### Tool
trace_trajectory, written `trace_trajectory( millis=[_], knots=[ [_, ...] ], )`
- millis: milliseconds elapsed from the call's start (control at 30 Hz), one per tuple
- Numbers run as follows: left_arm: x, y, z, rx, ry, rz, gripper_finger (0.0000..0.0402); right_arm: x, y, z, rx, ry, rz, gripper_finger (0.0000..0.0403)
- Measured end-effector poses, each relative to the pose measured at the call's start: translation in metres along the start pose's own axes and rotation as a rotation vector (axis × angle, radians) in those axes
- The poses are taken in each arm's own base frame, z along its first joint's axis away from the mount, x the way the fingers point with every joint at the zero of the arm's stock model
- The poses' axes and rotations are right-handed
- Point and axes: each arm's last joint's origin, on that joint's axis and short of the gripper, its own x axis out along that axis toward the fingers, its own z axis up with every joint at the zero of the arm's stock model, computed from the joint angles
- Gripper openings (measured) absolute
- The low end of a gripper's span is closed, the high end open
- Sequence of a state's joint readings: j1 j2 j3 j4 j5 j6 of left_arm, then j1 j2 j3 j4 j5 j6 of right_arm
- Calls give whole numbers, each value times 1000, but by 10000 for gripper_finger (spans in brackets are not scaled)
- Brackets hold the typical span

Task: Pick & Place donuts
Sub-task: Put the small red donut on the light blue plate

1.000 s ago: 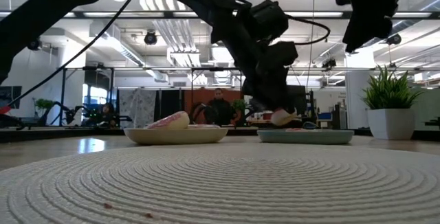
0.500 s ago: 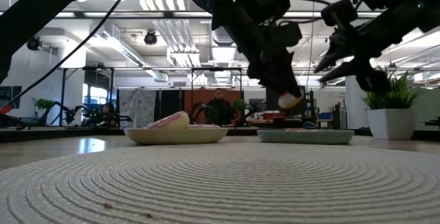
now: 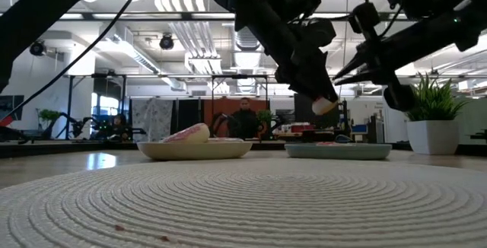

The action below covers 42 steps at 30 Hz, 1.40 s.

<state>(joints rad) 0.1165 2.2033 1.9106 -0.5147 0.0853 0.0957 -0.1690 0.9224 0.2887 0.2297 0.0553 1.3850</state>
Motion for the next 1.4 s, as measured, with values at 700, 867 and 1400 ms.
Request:
trace_trajectory(
  millis=[700, 867, 1400],
  knots=[
    [1, 0, -9, -25, 90, 29, 174, 36, -2, -2, -118, 53, -215, 31],
    [1, 1, -10, -28, 96, 30, 174, 34, -9, -3, -132, 49, -291, 31],
    [-1, 0, -13, -46, 135, 22, 174, 27, 5, -4, -192, 65, -200, 31]
  ],
)
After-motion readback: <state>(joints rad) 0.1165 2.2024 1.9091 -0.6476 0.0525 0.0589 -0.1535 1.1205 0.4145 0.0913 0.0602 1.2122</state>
